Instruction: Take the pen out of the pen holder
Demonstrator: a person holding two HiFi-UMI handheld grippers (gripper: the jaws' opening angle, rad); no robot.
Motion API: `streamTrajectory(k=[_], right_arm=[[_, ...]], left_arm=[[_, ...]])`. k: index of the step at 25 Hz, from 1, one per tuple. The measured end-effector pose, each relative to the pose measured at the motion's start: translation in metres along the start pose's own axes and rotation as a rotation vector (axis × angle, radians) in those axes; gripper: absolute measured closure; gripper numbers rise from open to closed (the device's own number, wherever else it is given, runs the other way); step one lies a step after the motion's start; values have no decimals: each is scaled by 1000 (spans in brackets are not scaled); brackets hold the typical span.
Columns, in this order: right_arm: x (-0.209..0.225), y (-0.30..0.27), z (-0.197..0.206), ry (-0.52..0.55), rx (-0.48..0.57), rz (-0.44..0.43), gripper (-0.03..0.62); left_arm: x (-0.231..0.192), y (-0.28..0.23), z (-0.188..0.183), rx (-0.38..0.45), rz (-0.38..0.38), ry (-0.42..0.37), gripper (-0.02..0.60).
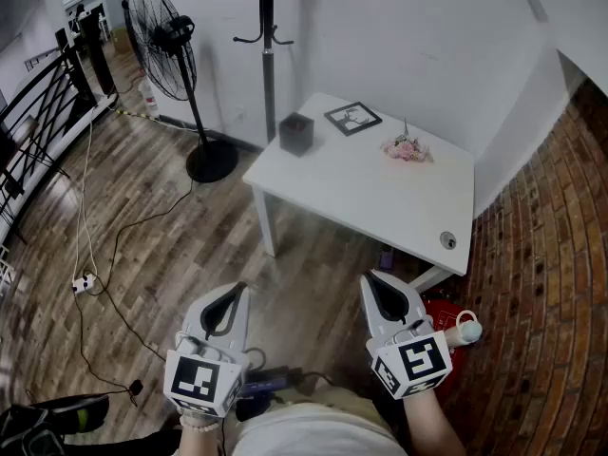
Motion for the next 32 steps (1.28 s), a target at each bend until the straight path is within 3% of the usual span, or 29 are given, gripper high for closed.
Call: streamTrajectory(k=[19,23,32], right_arm=[[-5,-3,-3,-32,50,-19,585],[-7,-5,-4,-44,58,-16,489],[-13,-8,-4,-50,53,9,485]], left_arm=[[1,-2,0,-21,22,2,586],[0,-1,0,-21,26,3,586],[-9,-2,-1,-22,54,8,586]])
Point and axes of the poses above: the fingertips, and each gripper's own axes: y backward along the fingers, x to its right, z out of its underside, the point moved 8 cm from there along y, backward along the fingers, and after that the axes turned 9 degrees about -z, right-handed, at the moved point
